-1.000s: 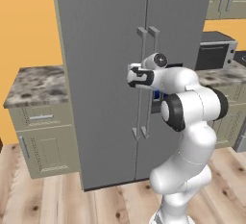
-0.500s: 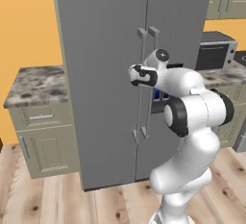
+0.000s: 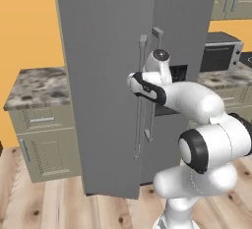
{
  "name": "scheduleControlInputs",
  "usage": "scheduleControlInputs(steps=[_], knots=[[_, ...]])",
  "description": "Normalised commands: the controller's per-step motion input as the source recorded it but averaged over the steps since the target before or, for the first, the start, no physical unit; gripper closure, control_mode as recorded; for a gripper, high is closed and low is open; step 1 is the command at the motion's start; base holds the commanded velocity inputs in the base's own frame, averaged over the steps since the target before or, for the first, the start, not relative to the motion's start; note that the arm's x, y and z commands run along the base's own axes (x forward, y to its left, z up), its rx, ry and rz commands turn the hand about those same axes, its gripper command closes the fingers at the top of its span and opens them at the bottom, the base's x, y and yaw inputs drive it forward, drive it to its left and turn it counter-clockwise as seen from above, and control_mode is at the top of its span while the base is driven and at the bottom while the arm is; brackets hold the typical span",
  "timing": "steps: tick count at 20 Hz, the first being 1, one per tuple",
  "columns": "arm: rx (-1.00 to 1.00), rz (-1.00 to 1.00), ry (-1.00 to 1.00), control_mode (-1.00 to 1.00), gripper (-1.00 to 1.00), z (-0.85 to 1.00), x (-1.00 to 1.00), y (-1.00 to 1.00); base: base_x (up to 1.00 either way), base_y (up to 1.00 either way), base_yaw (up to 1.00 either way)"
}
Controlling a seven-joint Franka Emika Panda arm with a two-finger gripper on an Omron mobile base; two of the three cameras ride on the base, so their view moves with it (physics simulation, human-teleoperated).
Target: Retrieve the orange and banana from the fridge and place them into the bowl on the dining table.
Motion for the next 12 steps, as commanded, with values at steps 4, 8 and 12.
scheduleControlInputs(steps=[4,8,12], knots=[[0.0,0.0,0.0,-1.0,1.0,0.0,-1.0,0.01,0.0,0.0,0.0],[0.0,0.0,0.0,-1.0,1.0,0.0,-1.0,0.0,0.0,0.0,0.0],[0.0,0.0,0.0,-1.0,1.0,0.09,-0.93,0.0,0.0,0.0,0.0]])
